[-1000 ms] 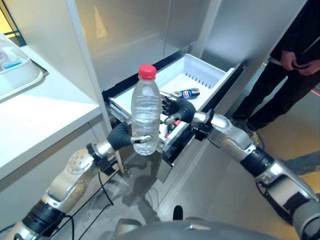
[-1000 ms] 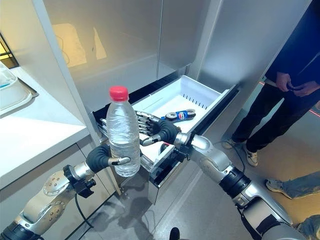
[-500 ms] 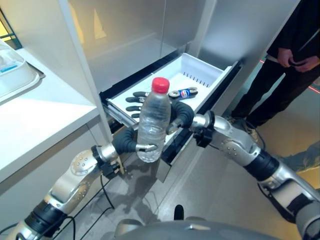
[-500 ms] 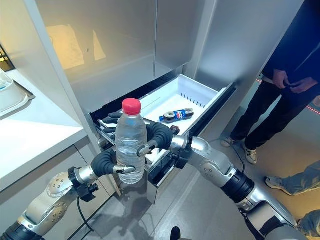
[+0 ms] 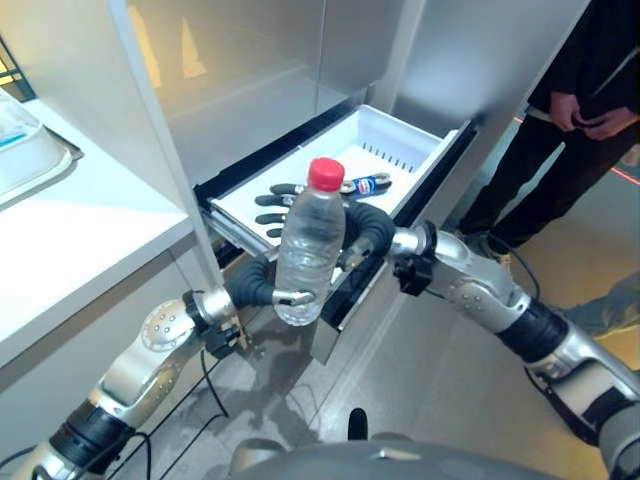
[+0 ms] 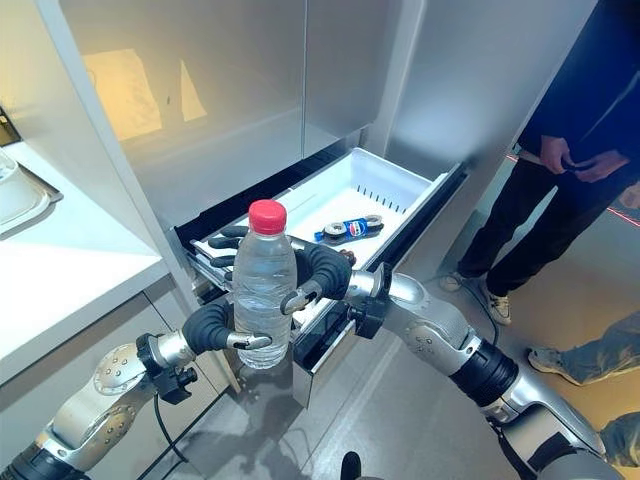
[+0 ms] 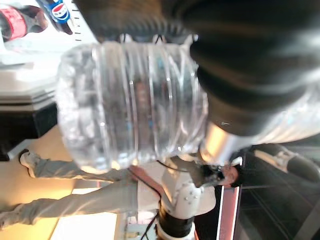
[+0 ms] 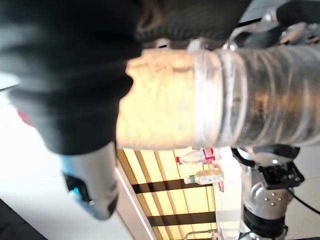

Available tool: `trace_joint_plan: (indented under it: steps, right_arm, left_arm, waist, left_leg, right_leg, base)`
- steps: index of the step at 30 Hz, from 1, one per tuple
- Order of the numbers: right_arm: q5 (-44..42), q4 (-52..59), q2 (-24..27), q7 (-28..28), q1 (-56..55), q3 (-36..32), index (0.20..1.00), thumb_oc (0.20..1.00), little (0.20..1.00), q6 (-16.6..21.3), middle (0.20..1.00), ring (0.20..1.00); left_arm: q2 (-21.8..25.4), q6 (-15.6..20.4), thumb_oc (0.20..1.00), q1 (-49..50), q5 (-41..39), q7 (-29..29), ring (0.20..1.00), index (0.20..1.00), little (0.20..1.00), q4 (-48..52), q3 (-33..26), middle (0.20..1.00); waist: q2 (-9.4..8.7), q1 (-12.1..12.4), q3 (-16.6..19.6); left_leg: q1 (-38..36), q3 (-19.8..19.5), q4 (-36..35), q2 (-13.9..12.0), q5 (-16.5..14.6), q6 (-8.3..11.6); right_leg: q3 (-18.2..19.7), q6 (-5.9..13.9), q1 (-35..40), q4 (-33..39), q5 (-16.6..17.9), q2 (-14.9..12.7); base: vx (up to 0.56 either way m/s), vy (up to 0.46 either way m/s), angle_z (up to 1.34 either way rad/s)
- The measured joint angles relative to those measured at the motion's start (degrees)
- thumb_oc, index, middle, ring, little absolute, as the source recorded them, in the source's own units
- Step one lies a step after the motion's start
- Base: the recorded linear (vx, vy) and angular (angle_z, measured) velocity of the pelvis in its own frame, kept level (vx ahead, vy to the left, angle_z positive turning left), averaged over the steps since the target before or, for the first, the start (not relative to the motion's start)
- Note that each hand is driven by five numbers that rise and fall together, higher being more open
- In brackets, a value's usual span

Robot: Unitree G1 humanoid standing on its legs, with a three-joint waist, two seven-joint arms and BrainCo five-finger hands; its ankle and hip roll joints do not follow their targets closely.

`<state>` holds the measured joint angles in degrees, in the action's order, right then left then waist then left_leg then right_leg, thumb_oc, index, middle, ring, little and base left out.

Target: Take the drinks into the refrigerator

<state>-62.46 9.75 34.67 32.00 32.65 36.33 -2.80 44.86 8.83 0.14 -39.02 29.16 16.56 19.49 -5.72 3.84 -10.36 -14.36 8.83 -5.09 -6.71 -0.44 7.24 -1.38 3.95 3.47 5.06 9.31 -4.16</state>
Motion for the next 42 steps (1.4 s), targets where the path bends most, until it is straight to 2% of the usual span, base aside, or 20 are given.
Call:
trace_joint_plan:
  steps: [3,4,5,6,16,31,32,33,42]
  right_arm:
    - [-0.04,0.21,-0.29,-0.01,-1.67,-0.33,1.000,1.000,1.000,0.03,1.000,1.000]
    - [-0.04,0.21,-0.28,-0.01,-1.80,-0.32,0.570,0.570,0.570,0.00,0.570,0.570]
    - [-0.04,0.24,-0.27,-0.01,-1.80,-0.34,0.570,0.570,0.570,0.00,0.570,0.570]
    - [-0.04,0.30,-0.20,-0.01,-1.80,-0.35,0.200,0.200,0.200,-0.05,0.200,0.200]
    - [-0.03,0.34,-0.25,-0.74,-2.80,-0.85,0.200,0.200,0.200,-0.92,0.200,0.200]
    - [-0.21,0.34,-1.41,-1.79,-3.53,-0.91,0.200,0.200,0.200,-0.87,0.200,0.200]
    - [-0.22,0.34,-1.48,-1.83,-3.57,-0.93,0.200,0.200,0.200,-0.87,0.200,0.200]
    - [-0.22,0.34,-1.61,-1.84,-3.65,-0.97,0.200,0.200,0.200,-0.87,0.200,0.200]
    - [-0.22,-0.10,-4.41,-3.42,-6.38,-2.15,0.200,0.200,0.200,-0.72,0.200,0.200]
  left_arm:
    - [-0.04,-0.06,0.200,0.11,0.03,0.03,0.200,0.200,0.200,-0.01,0.02,0.200]
    - [-0.04,-0.15,0.200,0.13,0.05,0.03,0.200,0.200,0.200,-0.01,0.09,0.200]
    - [-0.05,-0.15,0.200,0.12,0.05,0.03,0.200,0.200,0.200,-0.01,0.09,0.200]
    - [-0.08,-0.15,0.200,0.12,0.05,0.03,0.200,0.200,0.200,-0.01,0.11,0.200]
    - [0.06,-0.15,0.200,0.12,0.15,0.03,0.200,0.200,0.200,0.01,1.71,0.200]
    - [0.18,-0.23,0.200,0.12,0.02,-0.19,0.200,0.200,0.200,-0.01,1.74,0.200]
    - [0.15,-0.23,0.765,0.12,0.01,-0.21,0.765,0.765,0.765,-0.01,1.74,0.765]
    - [0.16,-0.39,1.000,0.12,0.02,-0.22,1.000,1.000,1.000,-0.01,1.74,1.000]
    - [0.01,-1.26,1.000,0.15,0.01,-2.73,1.000,1.000,1.000,-0.10,1.73,1.000]
  waist:
    - [-0.07,-0.07,0.06]
    - [-0.09,-0.11,0.07]
    - [-0.10,-0.12,0.08]
    - [-0.12,-0.12,0.10]
    - [-0.77,-0.04,0.90]
    - [-0.52,0.09,1.38]
    - [-0.52,0.08,1.38]
    - [-0.52,0.07,1.38]
    - [-0.51,0.08,1.38]
  left_leg:
    - [0.00,-0.10,0.00,0.00,-0.01,0.00]
    - [0.00,-0.11,0.00,0.00,-0.01,0.00]
    - [0.00,-0.12,0.00,0.00,-0.01,0.00]
    - [0.00,-0.14,0.00,-0.01,-0.01,0.00]
    - [0.07,-0.41,0.00,0.00,0.01,-0.01]
    - [0.53,-1.52,0.00,-0.01,0.04,-0.05]
    - [0.65,-1.69,0.01,-0.01,0.06,-0.06]
    - [0.78,-1.87,0.01,-0.01,0.09,-0.07]
    - [0.97,-2.51,0.01,-0.01,0.19,-0.08]
  right_leg:
    - [-0.01,0.00,0.02,0.02,0.00,-0.01]
    - [0.00,0.00,0.03,0.02,0.00,-0.01]
    - [0.00,0.00,0.03,0.02,0.00,0.00]
    - [0.00,0.00,0.04,0.03,0.00,0.00]
    - [-0.21,0.00,0.15,0.05,-0.01,-0.08]
    - [-1.27,-0.01,0.30,0.07,-0.03,-0.27]
    - [-1.42,-0.01,0.30,0.07,-0.02,-0.28]
    - [-1.58,-0.01,0.29,0.07,-0.02,-0.30]
    - [-2.15,-0.01,0.37,0.08,-0.03,-0.40]
  base:
    - [0.00,0.000,0.00]
    - [0.00,0.000,0.00]
    - [0.00,0.000,0.00]
    - [0.00,0.000,0.00]
    - [0.00,0.000,0.00]
    - [-0.01,0.000,0.03]
    - [-0.02,-0.002,0.07]
    - [-0.02,-0.003,0.07]
    - [0.00,0.001,0.03]
